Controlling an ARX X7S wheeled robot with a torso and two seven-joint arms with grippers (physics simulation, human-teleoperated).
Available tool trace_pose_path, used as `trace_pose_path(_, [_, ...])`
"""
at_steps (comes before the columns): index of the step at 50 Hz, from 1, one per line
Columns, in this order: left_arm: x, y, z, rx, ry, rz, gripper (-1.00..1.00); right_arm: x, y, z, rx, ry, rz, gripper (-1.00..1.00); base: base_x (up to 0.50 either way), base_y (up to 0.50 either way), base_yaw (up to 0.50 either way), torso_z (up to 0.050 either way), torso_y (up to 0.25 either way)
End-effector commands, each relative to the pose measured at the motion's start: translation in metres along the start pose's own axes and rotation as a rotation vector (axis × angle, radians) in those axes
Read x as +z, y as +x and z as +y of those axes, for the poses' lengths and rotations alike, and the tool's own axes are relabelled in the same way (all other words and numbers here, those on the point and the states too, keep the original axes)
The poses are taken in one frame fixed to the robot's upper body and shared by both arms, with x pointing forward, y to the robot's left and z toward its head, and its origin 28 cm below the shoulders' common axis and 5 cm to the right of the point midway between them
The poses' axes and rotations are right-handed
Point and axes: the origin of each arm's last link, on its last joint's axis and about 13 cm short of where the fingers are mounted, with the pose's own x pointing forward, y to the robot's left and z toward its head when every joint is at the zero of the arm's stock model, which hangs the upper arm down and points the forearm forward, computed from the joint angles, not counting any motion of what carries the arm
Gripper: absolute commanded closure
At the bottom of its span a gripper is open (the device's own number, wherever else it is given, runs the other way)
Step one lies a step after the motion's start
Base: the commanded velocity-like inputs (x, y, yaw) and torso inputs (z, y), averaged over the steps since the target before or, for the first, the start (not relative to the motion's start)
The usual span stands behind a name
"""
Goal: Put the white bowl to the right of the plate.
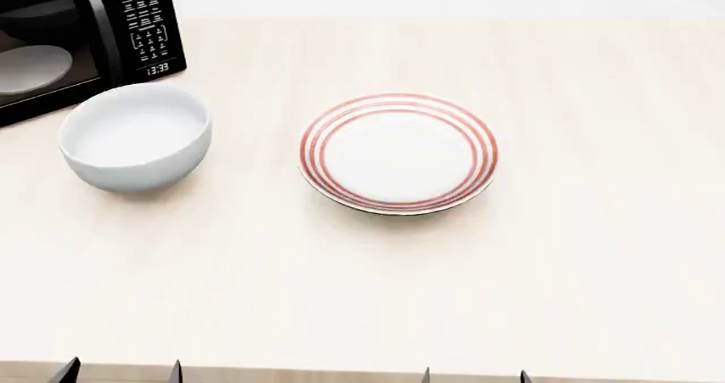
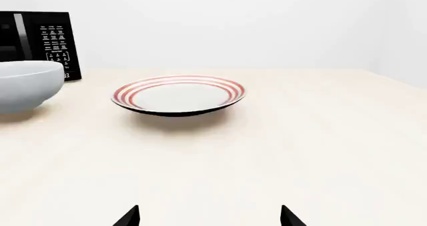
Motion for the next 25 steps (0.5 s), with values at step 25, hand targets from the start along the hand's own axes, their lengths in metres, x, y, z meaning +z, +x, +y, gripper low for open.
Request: trace_pose_path(25, [0.130, 0.000, 0.011, -0.124, 0.022, -0.061, -1.00, 0.163, 0.001, -0.024, 0.013, -0.015, -0.232, -1.00, 0.00, 0.00, 0.00, 0.000, 0.000])
